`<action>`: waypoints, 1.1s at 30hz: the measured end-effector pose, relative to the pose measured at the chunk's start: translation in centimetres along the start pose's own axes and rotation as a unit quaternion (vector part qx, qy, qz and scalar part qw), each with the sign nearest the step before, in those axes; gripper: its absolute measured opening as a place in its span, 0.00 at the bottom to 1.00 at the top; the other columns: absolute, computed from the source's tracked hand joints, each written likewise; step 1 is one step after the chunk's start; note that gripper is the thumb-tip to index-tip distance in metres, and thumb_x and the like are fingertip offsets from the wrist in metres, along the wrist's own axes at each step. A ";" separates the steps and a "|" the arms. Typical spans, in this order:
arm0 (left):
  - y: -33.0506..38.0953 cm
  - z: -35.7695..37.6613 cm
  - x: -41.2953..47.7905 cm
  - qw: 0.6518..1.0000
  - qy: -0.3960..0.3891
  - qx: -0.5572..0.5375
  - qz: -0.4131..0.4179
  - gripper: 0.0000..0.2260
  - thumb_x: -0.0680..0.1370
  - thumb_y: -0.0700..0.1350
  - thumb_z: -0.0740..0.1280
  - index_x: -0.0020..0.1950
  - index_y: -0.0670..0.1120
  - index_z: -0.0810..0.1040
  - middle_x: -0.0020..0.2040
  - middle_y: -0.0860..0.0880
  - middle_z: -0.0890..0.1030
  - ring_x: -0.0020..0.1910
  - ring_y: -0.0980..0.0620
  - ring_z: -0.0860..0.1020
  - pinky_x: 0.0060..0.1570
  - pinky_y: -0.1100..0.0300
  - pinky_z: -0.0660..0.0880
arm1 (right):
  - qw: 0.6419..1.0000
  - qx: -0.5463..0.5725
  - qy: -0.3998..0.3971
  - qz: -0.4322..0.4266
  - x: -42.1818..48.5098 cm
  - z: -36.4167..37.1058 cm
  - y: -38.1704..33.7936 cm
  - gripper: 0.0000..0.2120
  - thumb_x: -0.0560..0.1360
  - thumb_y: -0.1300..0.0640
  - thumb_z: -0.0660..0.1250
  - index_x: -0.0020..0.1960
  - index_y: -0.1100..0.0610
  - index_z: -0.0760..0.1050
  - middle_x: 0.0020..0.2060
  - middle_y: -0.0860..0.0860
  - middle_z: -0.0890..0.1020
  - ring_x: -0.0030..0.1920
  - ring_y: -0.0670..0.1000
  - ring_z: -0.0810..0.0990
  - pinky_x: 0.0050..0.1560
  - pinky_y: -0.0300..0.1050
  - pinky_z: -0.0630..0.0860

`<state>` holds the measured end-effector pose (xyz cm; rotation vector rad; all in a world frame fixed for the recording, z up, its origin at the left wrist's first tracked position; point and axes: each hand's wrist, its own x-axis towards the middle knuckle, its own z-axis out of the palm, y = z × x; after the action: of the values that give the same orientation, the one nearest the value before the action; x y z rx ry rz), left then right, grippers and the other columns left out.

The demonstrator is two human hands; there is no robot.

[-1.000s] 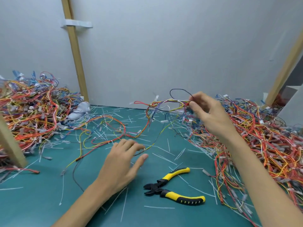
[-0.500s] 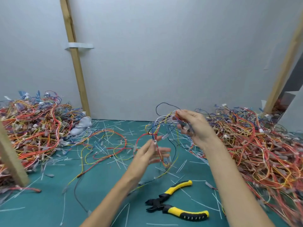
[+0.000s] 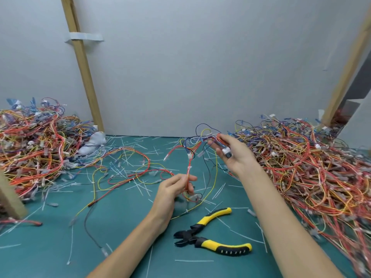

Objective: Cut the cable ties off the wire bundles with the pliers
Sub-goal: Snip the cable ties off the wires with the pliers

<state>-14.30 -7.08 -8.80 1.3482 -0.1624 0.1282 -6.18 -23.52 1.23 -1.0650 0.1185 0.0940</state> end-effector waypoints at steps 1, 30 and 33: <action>0.1 0.0 -0.1 1.000 0.019 0.011 0.011 0.10 0.79 0.44 0.64 0.45 0.44 0.84 0.36 0.46 0.78 0.39 0.51 0.76 0.51 0.50 0.74 | 1.000 0.009 -0.002 0.008 0.1 -0.1 0.0 0.04 0.77 0.63 0.67 0.43 0.61 0.77 0.46 0.58 0.83 0.36 0.53 0.86 0.24 0.35 0.76; 1.1 -0.9 -0.1 0.997 0.073 -0.011 -0.025 0.09 0.82 0.42 0.61 0.54 0.43 0.81 0.33 0.52 0.76 0.33 0.56 0.78 0.47 0.56 0.79 | 0.996 0.048 -0.046 0.051 0.1 -1.4 0.5 0.07 0.76 0.63 0.65 0.40 0.59 0.76 0.38 0.55 0.84 0.40 0.56 0.85 0.44 0.47 0.80; 1.1 -0.9 -0.1 0.997 0.068 -0.020 -0.034 0.09 0.82 0.43 0.61 0.54 0.43 0.81 0.33 0.51 0.75 0.33 0.55 0.77 0.49 0.53 0.79 | 0.994 0.075 -0.056 0.053 0.3 -1.3 0.6 0.08 0.76 0.63 0.64 0.39 0.59 0.75 0.37 0.55 0.84 0.38 0.54 0.85 0.43 0.46 0.79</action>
<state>-14.57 -5.94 -7.98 1.2989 -0.0047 0.1592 -6.05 -24.35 0.06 -0.9019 0.0785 0.2365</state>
